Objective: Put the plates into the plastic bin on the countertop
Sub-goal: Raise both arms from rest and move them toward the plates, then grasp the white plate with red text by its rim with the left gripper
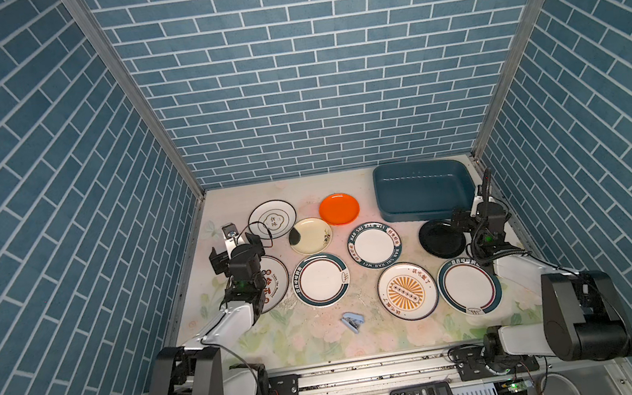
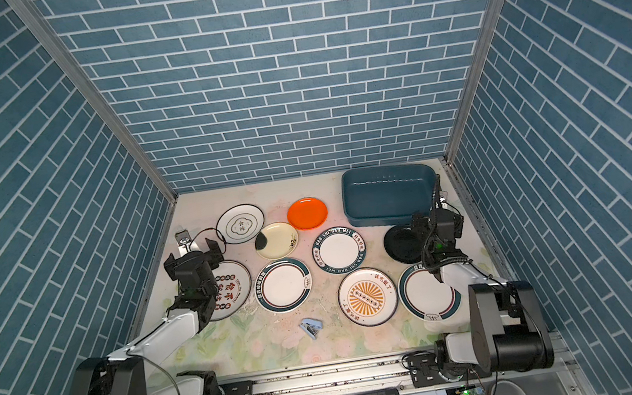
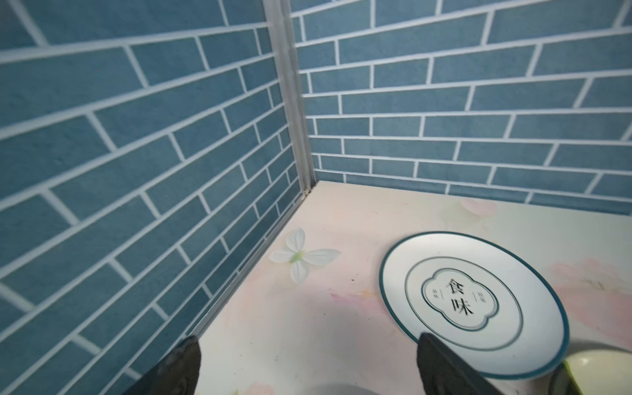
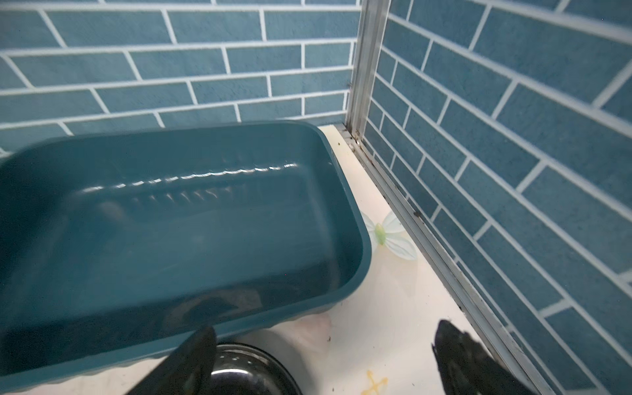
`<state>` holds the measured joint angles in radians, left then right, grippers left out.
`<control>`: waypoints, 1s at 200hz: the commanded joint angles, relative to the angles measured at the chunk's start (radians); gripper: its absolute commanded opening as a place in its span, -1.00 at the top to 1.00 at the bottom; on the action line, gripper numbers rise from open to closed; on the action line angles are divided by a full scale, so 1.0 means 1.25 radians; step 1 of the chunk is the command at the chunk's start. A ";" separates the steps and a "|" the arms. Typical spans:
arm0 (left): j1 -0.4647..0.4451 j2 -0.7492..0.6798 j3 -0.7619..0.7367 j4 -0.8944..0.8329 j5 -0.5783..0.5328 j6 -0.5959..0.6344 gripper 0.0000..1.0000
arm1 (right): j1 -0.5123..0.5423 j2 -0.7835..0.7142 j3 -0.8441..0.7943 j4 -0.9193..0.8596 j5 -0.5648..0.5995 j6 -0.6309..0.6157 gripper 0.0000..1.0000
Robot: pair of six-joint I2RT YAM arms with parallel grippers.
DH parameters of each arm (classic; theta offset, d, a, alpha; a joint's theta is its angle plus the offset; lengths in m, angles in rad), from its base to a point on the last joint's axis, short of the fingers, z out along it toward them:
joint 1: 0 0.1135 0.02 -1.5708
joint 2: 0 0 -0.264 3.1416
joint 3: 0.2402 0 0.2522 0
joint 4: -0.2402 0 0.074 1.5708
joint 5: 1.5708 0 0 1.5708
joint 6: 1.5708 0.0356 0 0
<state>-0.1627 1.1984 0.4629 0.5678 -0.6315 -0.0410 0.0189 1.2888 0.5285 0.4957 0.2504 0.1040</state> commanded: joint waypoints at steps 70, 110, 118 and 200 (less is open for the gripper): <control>-0.004 -0.158 0.132 -0.731 -0.021 -0.418 -0.95 | 0.049 -0.143 0.170 -0.388 -0.384 0.290 -0.98; 0.039 -0.229 0.162 -0.910 0.151 -0.477 -0.93 | 0.122 -0.179 0.320 -0.701 -0.418 0.272 -0.98; 0.062 -0.260 0.148 -0.928 0.190 -0.480 -0.93 | 0.126 -0.190 0.324 -0.717 -0.433 0.281 -0.98; 0.447 -0.327 -0.009 -0.832 0.694 -0.501 -0.87 | 0.151 -0.254 0.297 -0.741 -0.544 0.283 -0.91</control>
<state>0.2852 0.7414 0.4923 -0.5419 -0.0593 -0.6334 0.2024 1.0058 0.9031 -0.3901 -0.3798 0.4740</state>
